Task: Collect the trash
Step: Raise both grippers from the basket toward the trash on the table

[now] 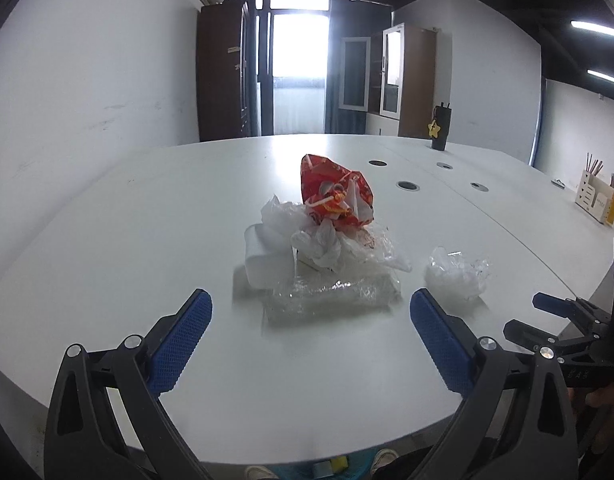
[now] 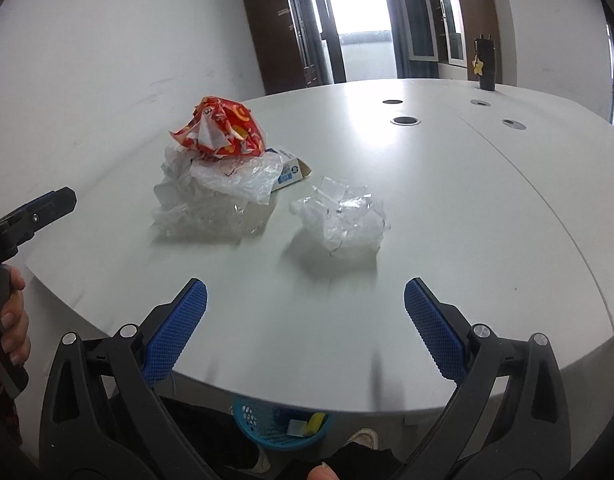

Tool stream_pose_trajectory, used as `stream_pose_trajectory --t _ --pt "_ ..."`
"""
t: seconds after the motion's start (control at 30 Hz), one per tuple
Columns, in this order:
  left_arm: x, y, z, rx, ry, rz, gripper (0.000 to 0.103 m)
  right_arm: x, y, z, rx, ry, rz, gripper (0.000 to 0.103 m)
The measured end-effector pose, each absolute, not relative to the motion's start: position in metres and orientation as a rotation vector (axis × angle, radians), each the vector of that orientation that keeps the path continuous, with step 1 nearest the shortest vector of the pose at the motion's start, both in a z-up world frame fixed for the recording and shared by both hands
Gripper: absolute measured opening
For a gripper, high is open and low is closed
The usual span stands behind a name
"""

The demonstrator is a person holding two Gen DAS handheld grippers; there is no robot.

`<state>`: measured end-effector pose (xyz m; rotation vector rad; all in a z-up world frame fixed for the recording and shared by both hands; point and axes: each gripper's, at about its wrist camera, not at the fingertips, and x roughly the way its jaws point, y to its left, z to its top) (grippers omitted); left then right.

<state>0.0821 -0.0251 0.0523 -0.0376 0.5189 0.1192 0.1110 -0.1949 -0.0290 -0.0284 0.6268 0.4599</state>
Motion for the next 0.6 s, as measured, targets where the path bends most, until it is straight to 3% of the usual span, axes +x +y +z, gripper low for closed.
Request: stream_pose_trajectory --t 0.6 --pt "0.186 -0.026 0.061 0.021 0.571 0.140 0.097 0.185 -0.181 -0.032 -0.101 0.622 0.469 0.095"
